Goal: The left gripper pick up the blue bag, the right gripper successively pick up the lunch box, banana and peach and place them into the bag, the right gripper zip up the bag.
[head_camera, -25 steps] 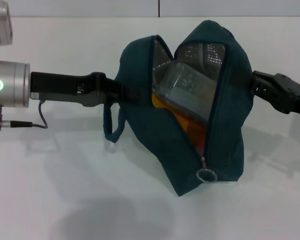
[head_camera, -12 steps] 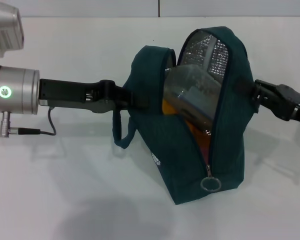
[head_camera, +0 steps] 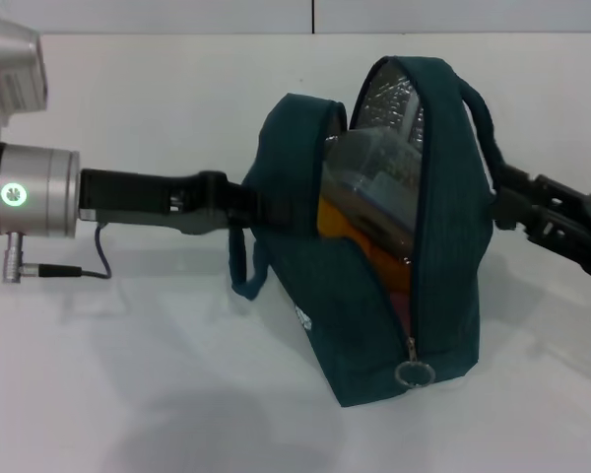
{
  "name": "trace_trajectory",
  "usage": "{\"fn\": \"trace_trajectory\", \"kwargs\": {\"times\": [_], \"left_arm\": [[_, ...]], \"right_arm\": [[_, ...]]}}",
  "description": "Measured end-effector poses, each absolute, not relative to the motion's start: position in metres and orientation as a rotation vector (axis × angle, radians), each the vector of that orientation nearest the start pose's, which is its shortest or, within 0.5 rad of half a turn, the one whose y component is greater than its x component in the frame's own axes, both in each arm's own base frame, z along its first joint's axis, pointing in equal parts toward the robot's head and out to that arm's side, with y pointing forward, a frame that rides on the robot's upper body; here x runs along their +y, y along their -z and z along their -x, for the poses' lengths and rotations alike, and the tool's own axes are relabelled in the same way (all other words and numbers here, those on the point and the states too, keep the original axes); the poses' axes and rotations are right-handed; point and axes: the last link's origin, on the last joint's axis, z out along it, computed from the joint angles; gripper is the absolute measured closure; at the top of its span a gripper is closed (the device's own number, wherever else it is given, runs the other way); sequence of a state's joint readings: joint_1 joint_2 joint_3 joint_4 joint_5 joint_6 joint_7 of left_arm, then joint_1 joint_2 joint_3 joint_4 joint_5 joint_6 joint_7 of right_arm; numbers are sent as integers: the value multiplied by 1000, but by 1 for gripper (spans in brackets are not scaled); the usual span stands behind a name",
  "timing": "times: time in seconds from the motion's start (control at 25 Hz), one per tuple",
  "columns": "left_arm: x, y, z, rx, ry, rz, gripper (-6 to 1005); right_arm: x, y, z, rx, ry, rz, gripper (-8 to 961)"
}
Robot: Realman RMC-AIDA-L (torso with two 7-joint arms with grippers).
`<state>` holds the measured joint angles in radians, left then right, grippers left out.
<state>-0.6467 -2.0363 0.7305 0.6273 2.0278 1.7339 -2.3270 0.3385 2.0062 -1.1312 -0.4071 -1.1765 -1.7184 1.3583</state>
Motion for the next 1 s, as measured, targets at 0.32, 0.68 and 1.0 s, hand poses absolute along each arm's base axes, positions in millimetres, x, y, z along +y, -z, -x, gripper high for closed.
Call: {"fn": "trace_trajectory", "kwargs": {"times": [0.32,0.68,1.0], "left_arm": [[331,4,217,-1872,730,2682,962],[332,3,216,-1859,765,2677,960],[332,5,214,-1856,763,2687,960]], "right_arm": [[251,-13,-274,641,-1427,2449,231],[210,12,-289,382,-1286,2585,198],[193,31,-310,452,-1139,2574,192]]}}
